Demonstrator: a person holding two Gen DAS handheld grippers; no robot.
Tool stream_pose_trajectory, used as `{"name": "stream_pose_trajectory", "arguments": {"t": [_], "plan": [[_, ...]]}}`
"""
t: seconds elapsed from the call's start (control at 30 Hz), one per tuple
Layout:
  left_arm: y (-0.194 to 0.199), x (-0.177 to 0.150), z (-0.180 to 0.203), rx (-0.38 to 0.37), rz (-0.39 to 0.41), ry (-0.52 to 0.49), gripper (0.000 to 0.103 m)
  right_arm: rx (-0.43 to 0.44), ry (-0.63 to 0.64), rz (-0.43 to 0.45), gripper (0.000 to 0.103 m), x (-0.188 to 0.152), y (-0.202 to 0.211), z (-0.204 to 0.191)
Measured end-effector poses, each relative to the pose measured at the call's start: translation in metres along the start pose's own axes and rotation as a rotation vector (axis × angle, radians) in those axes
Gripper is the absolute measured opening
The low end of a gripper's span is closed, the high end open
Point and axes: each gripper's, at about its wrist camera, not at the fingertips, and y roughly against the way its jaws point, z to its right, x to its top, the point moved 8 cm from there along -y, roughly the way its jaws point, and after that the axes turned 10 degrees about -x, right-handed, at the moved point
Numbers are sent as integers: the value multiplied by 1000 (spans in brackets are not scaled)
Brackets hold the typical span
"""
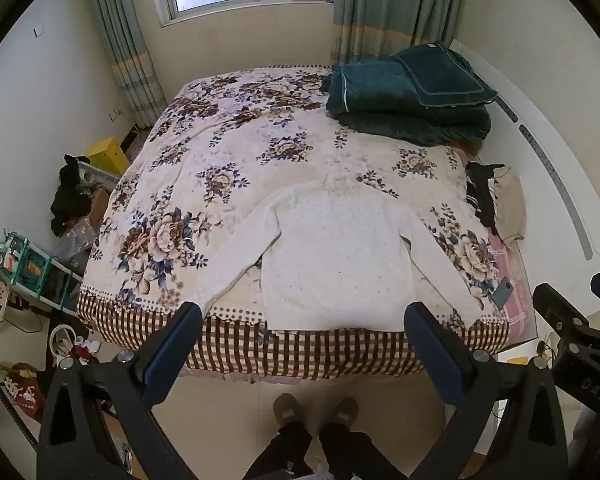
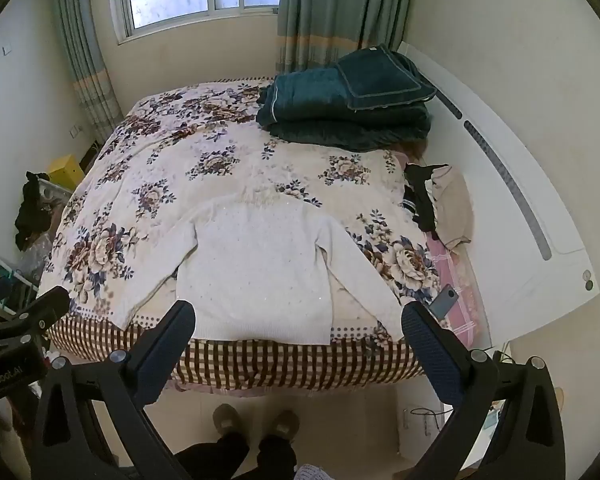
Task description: Fold small clothes
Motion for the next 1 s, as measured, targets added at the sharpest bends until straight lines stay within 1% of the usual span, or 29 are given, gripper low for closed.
{"name": "stream_pose_trajectory", "arguments": {"t": [0.6,1.0], "plan": [[0,1,0,-4,6,3,103,-7,7,9,103,3,1,4],[0,1,0,-6,11,3,103,-9,8,11,103,3,4,0]]}}
